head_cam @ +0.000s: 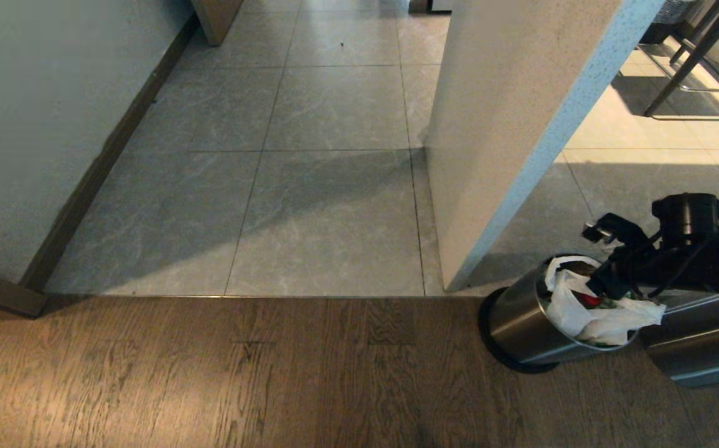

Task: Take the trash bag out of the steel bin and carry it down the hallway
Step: Pick up the trash bag

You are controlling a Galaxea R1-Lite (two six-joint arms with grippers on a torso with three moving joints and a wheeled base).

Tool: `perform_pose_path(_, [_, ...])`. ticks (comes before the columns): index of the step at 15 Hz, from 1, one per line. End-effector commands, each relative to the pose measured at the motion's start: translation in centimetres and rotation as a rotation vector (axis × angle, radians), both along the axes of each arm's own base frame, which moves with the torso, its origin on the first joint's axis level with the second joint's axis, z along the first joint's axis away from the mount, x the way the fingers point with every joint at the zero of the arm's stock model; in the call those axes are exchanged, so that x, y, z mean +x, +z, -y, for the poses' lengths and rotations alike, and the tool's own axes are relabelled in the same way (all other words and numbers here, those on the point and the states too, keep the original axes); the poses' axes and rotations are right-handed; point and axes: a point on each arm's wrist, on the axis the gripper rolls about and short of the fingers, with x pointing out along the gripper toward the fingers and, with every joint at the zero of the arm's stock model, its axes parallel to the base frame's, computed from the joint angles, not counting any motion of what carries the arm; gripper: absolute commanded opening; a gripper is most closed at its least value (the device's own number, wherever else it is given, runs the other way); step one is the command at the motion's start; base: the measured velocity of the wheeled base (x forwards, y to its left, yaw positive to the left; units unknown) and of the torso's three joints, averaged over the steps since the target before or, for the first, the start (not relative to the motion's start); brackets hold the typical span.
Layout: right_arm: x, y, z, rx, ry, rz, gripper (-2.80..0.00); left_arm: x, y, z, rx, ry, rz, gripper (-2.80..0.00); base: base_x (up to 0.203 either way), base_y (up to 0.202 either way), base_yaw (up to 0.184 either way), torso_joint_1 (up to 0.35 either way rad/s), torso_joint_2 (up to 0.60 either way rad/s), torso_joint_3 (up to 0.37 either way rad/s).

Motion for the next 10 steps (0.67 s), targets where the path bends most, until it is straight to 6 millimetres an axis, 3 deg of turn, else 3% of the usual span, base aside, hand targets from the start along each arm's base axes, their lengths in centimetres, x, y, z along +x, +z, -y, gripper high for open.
perform_pose_path(1, [0.22, -0.16, -0.04, 0.006, 0.01, 0.003, 0.0, 0.0, -0.04, 0.0, 0.0, 0.0, 0.001, -2.8, 0.0, 0.0, 0.0, 0.0, 0.0, 0.0])
perform_pose_path(2, [0.25, -0.03, -0.06, 0.012, 0.017, 0.009, 0.0, 0.0, -0.04, 0.0, 0.0, 0.0, 0.001, -2.8, 0.0, 0.0, 0.0, 0.0, 0.0, 0.0])
perform_pose_path(3, [0.22, -0.07, -0.07, 0.013, 0.02, 0.008, -2.8, 0.0, -0.04, 0.0, 0.0, 0.0, 0.001, -2.8, 0.0, 0.0, 0.0, 0.0, 0.0, 0.0])
perform_pose_path(10, [0.22, -0.06, -0.24, 0.012, 0.023, 0.014, -2.8, 0.0, -0.04, 0.0, 0.0, 0.0, 0.001, -2.8, 0.0, 0.0, 0.0, 0.0, 0.0, 0.0])
